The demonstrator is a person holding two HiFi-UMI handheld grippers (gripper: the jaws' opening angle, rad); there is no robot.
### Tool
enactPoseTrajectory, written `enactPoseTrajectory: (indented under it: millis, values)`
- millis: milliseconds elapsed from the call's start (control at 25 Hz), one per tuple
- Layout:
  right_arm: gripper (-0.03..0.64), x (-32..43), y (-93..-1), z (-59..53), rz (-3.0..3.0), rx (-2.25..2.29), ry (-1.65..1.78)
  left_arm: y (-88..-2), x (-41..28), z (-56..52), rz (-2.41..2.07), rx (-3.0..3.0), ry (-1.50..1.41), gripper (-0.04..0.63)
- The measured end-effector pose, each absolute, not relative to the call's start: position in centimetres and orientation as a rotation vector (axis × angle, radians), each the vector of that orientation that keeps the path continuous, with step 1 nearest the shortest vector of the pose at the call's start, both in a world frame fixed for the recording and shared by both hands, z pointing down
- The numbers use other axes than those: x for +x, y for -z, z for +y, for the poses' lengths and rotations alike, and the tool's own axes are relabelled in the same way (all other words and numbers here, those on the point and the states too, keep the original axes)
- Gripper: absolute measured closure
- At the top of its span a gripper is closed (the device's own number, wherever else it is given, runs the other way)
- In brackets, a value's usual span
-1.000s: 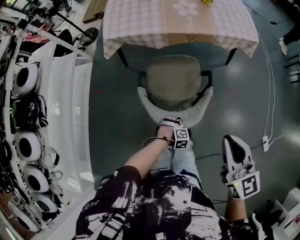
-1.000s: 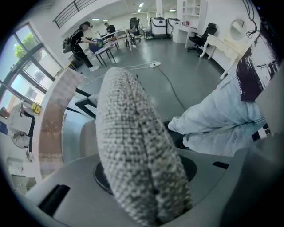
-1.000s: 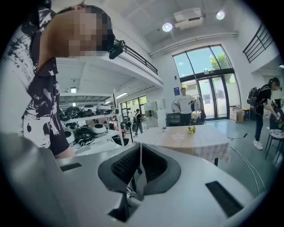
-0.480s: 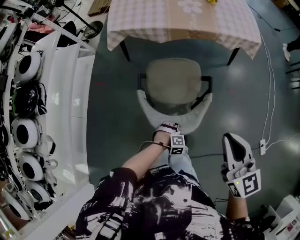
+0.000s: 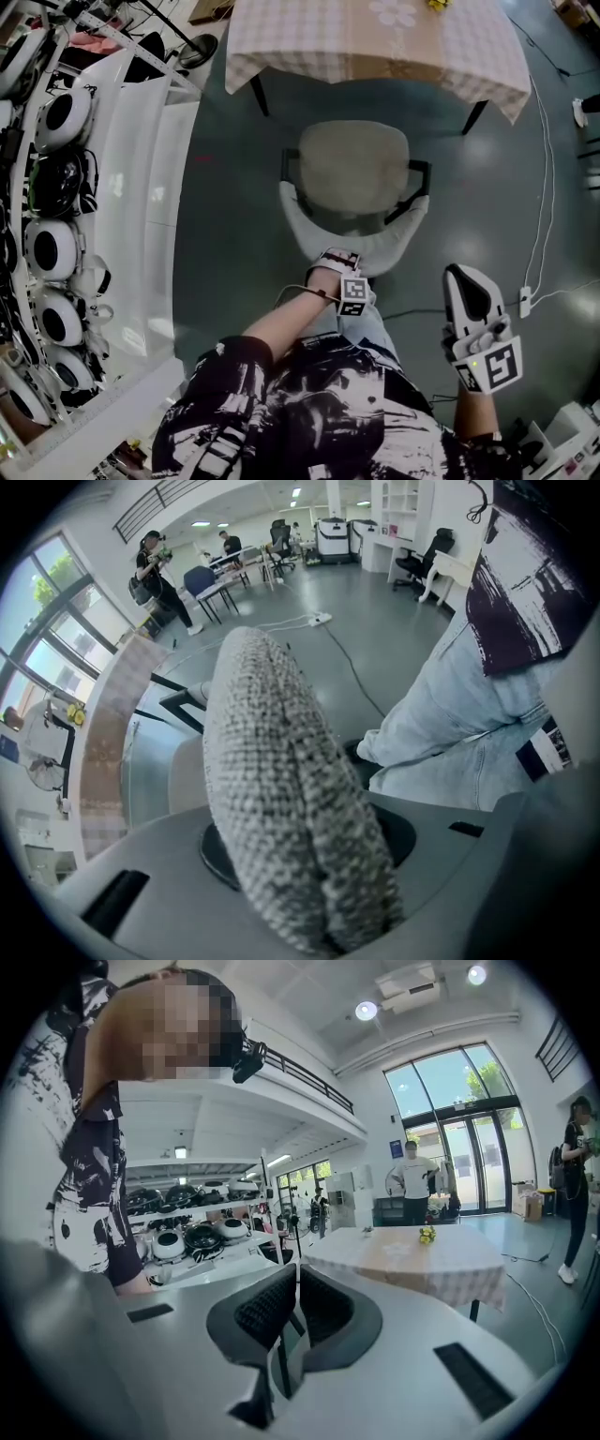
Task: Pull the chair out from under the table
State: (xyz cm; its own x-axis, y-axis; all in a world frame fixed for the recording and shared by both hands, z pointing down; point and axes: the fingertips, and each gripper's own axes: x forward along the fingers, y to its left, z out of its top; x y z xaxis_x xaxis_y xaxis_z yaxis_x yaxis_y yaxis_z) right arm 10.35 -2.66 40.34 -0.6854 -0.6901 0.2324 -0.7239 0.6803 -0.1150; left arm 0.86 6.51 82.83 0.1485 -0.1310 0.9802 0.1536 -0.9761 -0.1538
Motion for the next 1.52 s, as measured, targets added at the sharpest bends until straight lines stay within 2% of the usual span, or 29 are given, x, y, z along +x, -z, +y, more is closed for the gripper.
enactPoseTrajectory:
  millis: [320,560,720,760,920,960,1000,1120,1280,1440,1520]
  values:
    - [0.604,9.7,-40.2,-2.8,-2.725,1.151,-0.291,-83.0,0.7,6.8,-0.006,-2.201,1.915,0.434]
    - [0.604,9.2,-39.5,-3.1,-2.737,1.148,-0.275,-81.0,0.5,5.4,0.127,-2.247,1.778,0.362]
    - [0.604,8.9,-38.8,-3.3,-2.750,1.149,-0.261,-77.4,-1.6,4.8,0.271,-2.351,1.739,0.400]
    - [0.604,8.8,-38.6,-3.4,-2.756,1.150,-0.258,-76.2,-2.4,4.9,0.308,-2.380,1.730,0.374]
    - [0.604,8.2,-37.3,-3.8,-2.781,1.147,-0.239,-70.3,-4.9,5.1,0.489,-2.463,1.638,0.368]
    - [0.604,8.1,-36.9,-3.9,-2.790,1.147,-0.231,-68.5,-5.5,4.6,0.557,-2.462,1.602,0.399]
    - [0.604,7.9,-36.5,-4.2,-2.799,1.146,-0.224,-66.3,-6.1,3.7,0.637,-2.461,1.554,0.486]
    - [0.604,7.3,-35.3,-4.8,-2.828,1.141,-0.205,-58.2,-7.5,-0.3,0.905,-2.499,1.350,0.488]
    - [0.604,5.8,-33.2,-5.1,-2.870,1.124,-0.146,-45.0,-8.9,-5.4,1.228,-2.600,0.914,0.489]
    - [0.604,4.2,-30.6,-5.1,-2.903,1.109,-0.097,-32.6,-9.9,-7.2,1.320,-2.636,0.401,0.495]
    - [0.604,3.5,-29.3,-5.2,-2.921,1.103,-0.066,-28.3,-10.1,-7.2,1.324,-2.629,0.248,0.508]
